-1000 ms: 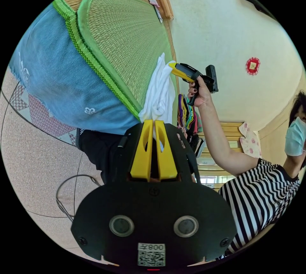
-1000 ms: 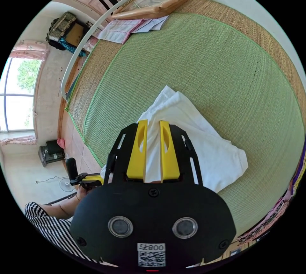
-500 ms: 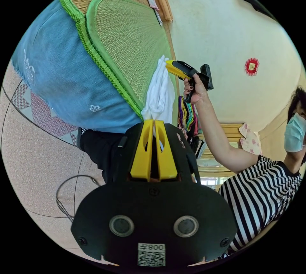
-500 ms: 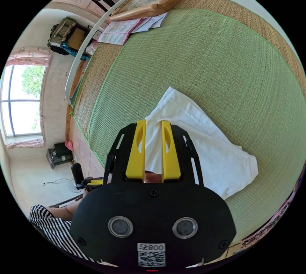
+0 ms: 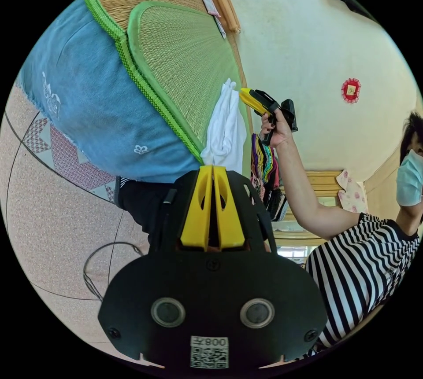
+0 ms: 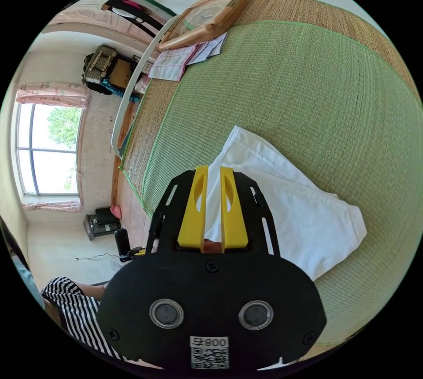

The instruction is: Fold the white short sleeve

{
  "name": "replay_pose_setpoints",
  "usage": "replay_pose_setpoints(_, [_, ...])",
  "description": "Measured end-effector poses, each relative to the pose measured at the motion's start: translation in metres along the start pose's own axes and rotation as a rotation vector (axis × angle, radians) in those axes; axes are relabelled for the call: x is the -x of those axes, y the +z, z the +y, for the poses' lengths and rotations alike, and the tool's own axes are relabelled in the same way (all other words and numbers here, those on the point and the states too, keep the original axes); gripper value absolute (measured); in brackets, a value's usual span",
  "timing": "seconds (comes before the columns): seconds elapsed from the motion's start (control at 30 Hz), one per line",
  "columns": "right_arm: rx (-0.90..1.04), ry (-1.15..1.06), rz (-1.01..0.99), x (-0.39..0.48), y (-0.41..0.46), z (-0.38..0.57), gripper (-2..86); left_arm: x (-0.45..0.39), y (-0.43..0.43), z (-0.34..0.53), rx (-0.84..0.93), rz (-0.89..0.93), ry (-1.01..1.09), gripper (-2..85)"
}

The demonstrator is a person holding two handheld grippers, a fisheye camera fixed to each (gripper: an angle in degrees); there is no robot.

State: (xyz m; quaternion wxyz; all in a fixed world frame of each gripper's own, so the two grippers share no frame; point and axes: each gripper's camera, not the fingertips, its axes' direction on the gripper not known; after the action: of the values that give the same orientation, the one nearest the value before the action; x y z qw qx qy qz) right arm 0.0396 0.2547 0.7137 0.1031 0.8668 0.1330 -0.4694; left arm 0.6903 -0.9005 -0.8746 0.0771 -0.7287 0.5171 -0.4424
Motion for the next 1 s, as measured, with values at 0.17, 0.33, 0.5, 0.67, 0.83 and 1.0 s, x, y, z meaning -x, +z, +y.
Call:
replay_pose_setpoints(0.17, [0.028, -0.037, 0.054, 0.003, 0.008, 0.001, 3.6, -0.011, -0.013, 0.0, -0.023, -0.028, 0.031, 0.6])
replay_pose_setpoints(0.33, [0.008, -0.03, 0.038, -0.008, 0.004, 0.007, 3.1, -0.034, -0.019, -0.011, -0.054, -0.078, 0.101, 1.9])
replay_pose_setpoints(0.5, [-0.021, -0.014, 0.058, -0.025, -0.01, 0.014, 2.4, -0.06, -0.015, -0.025, -0.031, -0.158, 0.178, 3.0])
replay_pose_setpoints(0.67, [-0.02, 0.019, 0.042, -0.046, -0.01, 0.02, 2.3, -0.069, -0.011, -0.042, 0.009, -0.21, 0.18, 1.2])
replay_pose_setpoints(0.83, [-0.024, 0.023, 0.027, -0.054, -0.013, 0.027, 2.4, -0.086, -0.027, -0.048, -0.009, -0.209, 0.21, 0.4])
replay_pose_setpoints(1.0, [-0.055, 0.003, 0.025, -0.05, -0.025, 0.028, 2.4, -0.104, -0.047, -0.054, -0.029, -0.215, 0.246, 0.2])
